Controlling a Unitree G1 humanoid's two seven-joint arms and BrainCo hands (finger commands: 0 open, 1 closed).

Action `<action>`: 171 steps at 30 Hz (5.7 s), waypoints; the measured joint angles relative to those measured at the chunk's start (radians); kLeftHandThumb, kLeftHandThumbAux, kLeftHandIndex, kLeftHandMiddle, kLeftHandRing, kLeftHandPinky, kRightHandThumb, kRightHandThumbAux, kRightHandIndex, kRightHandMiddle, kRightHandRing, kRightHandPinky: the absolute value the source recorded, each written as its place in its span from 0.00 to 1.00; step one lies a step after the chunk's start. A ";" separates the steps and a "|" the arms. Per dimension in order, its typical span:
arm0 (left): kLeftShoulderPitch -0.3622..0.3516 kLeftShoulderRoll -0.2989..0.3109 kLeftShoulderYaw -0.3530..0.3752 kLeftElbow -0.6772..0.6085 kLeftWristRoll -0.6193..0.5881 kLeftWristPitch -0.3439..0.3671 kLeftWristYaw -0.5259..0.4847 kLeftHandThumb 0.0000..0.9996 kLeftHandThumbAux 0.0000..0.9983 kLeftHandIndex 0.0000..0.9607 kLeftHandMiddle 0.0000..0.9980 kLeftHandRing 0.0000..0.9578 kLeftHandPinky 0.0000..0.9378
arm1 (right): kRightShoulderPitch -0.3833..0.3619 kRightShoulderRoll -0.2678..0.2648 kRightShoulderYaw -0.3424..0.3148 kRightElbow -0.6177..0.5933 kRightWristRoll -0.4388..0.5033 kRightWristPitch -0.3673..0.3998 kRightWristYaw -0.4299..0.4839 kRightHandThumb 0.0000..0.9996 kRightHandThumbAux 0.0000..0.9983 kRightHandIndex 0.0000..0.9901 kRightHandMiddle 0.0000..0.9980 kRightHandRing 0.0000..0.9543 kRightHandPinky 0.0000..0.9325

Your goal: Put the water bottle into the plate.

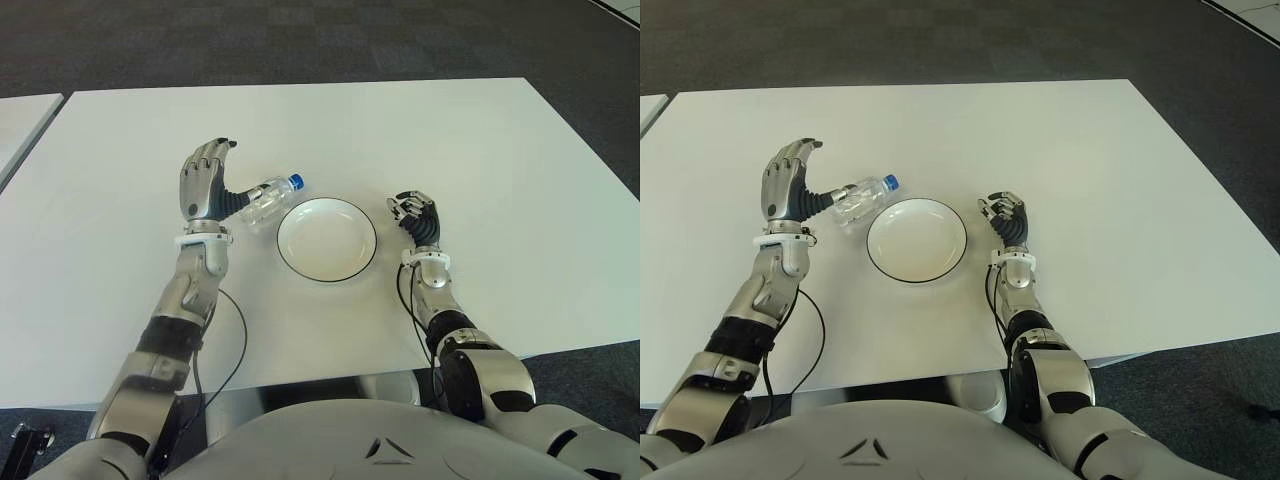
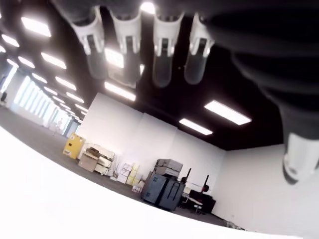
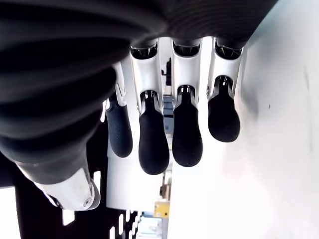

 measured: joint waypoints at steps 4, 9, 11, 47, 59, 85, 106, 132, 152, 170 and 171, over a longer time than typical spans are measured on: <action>-0.043 0.014 -0.038 0.056 0.023 0.006 0.002 0.59 0.37 0.00 0.00 0.00 0.00 | -0.001 0.001 0.000 -0.001 0.000 0.000 -0.001 0.71 0.73 0.44 0.70 0.73 0.74; -0.081 0.017 -0.078 0.126 0.029 0.013 0.008 0.57 0.30 0.00 0.00 0.00 0.00 | -0.002 0.003 0.000 -0.002 0.000 -0.001 -0.001 0.71 0.73 0.44 0.70 0.73 0.75; -0.101 0.017 -0.094 0.170 0.027 0.008 0.009 0.57 0.28 0.00 0.00 0.00 0.00 | -0.003 0.003 -0.001 -0.002 0.000 -0.001 -0.002 0.71 0.73 0.44 0.70 0.73 0.75; -0.411 0.010 -0.245 0.906 -0.085 -0.213 -0.108 0.63 0.31 0.00 0.00 0.00 0.04 | -0.004 0.008 -0.011 0.000 0.000 -0.003 -0.018 0.71 0.73 0.44 0.69 0.72 0.75; -0.433 0.012 -0.262 0.927 -0.104 -0.190 -0.167 0.68 0.37 0.00 0.00 0.00 0.08 | -0.003 0.009 -0.017 0.001 0.000 -0.010 -0.016 0.71 0.73 0.44 0.69 0.72 0.74; -0.466 0.026 -0.364 0.932 -0.088 -0.035 -0.193 0.78 0.62 0.34 0.37 0.39 0.42 | -0.002 0.012 -0.021 0.004 0.000 -0.014 -0.016 0.71 0.73 0.44 0.69 0.72 0.74; -0.460 0.025 -0.396 0.924 -0.079 -0.015 -0.099 0.85 0.67 0.41 0.55 0.86 0.91 | -0.002 0.013 -0.020 0.003 0.000 -0.013 -0.019 0.71 0.73 0.44 0.70 0.73 0.75; -0.428 0.019 -0.302 0.903 -0.175 -0.027 -0.067 0.85 0.67 0.42 0.55 0.90 0.93 | -0.002 0.014 -0.019 0.001 0.000 -0.013 -0.018 0.71 0.73 0.44 0.70 0.73 0.75; -0.360 0.023 -0.128 0.816 -0.336 -0.145 -0.079 0.85 0.67 0.42 0.55 0.91 0.92 | -0.002 0.014 -0.015 -0.007 -0.001 -0.013 -0.021 0.71 0.73 0.44 0.70 0.73 0.75; -0.277 0.061 -0.036 0.414 -0.365 -0.124 -0.091 0.85 0.67 0.41 0.54 0.91 0.91 | -0.004 0.014 -0.016 -0.009 0.000 -0.013 -0.016 0.71 0.73 0.44 0.69 0.72 0.74; -0.265 0.063 -0.033 0.378 -0.365 -0.117 -0.094 0.85 0.67 0.41 0.54 0.91 0.91 | -0.004 0.014 -0.016 -0.009 0.000 -0.013 -0.017 0.71 0.73 0.44 0.69 0.72 0.75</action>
